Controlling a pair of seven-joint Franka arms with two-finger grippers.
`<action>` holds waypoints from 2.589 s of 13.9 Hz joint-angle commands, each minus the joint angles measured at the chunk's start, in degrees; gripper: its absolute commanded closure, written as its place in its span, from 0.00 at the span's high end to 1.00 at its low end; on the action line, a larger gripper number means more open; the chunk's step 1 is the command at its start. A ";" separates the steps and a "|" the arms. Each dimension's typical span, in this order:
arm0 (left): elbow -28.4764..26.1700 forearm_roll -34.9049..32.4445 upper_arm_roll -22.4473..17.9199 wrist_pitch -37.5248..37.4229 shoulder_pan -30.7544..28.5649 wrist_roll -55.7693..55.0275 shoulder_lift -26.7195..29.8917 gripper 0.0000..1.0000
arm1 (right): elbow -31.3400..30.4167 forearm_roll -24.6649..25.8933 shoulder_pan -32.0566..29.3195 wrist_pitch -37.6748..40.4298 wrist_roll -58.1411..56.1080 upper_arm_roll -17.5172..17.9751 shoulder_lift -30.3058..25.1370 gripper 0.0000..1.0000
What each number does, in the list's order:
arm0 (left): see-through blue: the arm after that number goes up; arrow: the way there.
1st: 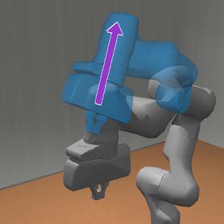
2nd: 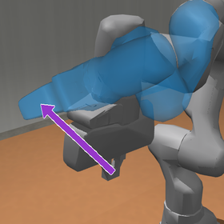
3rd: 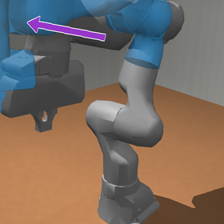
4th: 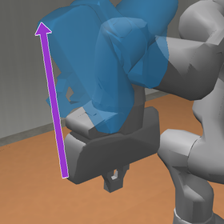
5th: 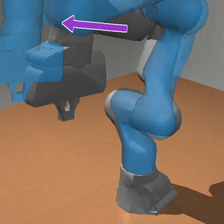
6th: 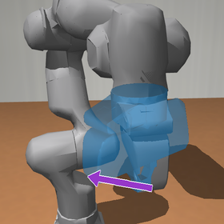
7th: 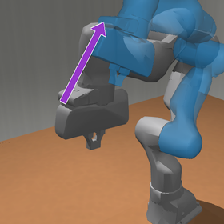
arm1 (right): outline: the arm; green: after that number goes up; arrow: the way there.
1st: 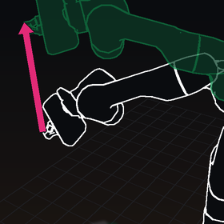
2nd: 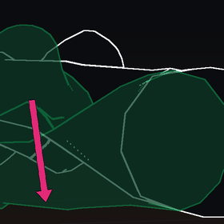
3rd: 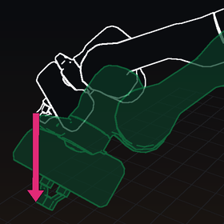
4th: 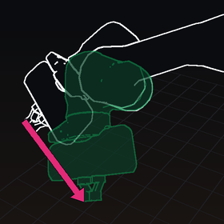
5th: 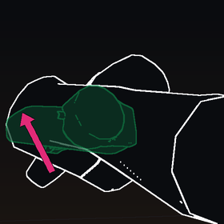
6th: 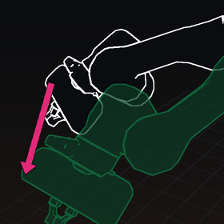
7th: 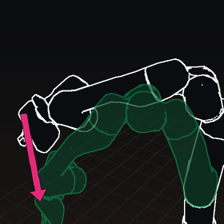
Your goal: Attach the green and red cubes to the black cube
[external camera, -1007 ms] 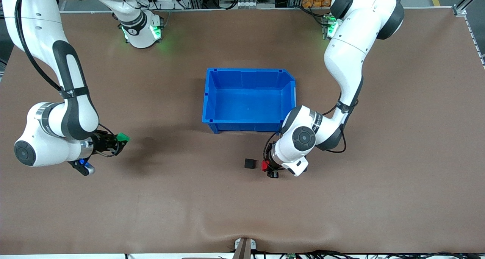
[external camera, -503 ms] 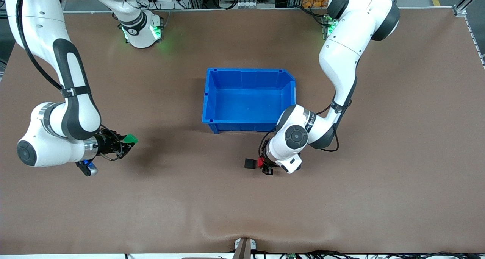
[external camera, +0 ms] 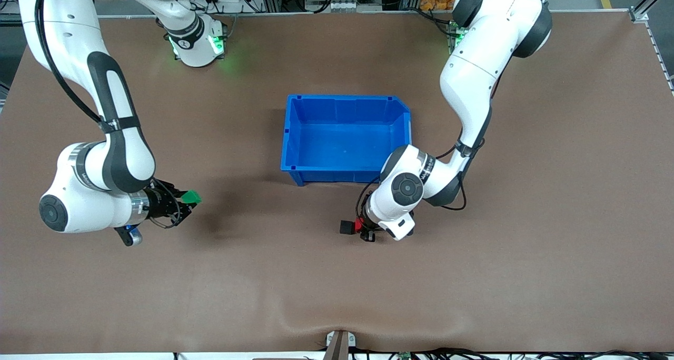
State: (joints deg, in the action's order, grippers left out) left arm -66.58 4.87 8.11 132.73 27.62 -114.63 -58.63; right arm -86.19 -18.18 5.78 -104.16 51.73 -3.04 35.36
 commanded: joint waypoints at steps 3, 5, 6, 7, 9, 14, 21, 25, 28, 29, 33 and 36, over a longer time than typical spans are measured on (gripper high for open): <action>1.89 1.19 -0.55 2.18 0.68 0.98 -1.31 0.00 | 2.34 -3.88 2.39 -3.15 5.57 -0.30 2.69 0.00; 1.89 1.19 -0.73 2.88 1.12 1.16 -1.31 0.00 | 2.26 -3.96 3.44 -4.73 9.15 -0.30 2.78 0.00; 1.80 1.19 -0.73 2.88 1.12 1.25 -1.31 0.36 | 2.26 -3.96 4.23 -5.43 11.26 -0.30 2.87 0.00; 1.80 1.19 -0.90 3.23 1.12 1.07 -1.22 0.99 | 2.26 -3.96 5.11 -6.83 13.11 -0.30 3.22 0.00; 1.54 1.11 -0.90 3.23 1.47 0.72 -0.70 1.00 | 2.26 -4.05 6.26 -8.94 16.46 -0.30 3.92 0.00; 1.27 0.14 -1.08 -4.66 0.33 1.07 5.79 1.00 | 2.26 -8.08 8.98 -15.62 23.58 -0.30 5.59 0.00; 0.66 -0.57 -1.43 -12.66 -6.87 14.48 16.26 1.00 | 11.47 -11.52 13.73 -23.02 34.73 -0.30 14.20 0.00; -1.01 -0.91 -1.52 -18.28 -12.23 27.67 22.67 1.00 | 15.17 -11.52 16.54 -28.09 39.84 -0.30 18.07 0.00; -3.38 -0.91 -1.52 -22.76 -15.57 36.20 28.64 1.00 | 17.10 -11.52 18.74 -31.80 43.62 -0.30 20.53 0.00; -4.17 -0.91 -1.52 -23.91 -16.36 38.84 30.23 1.00 | 17.72 -11.61 19.18 -31.80 44.33 -0.30 20.97 0.00; -10.04 -1.09 -1.61 -24.28 -18.74 46.14 37.86 1.00 | 20.45 -11.52 21.55 -31.89 48.98 -0.30 22.73 0.00; -17.78 -1.09 -1.43 -27.33 -22.86 56.31 45.69 1.00 | 21.15 -11.52 22.96 -33.47 51.18 -0.30 23.17 0.00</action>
State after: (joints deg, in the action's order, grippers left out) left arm -76.10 4.40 6.21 106.84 7.53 -64.14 -20.25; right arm -67.83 -28.69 27.66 -136.75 100.88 -2.82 56.88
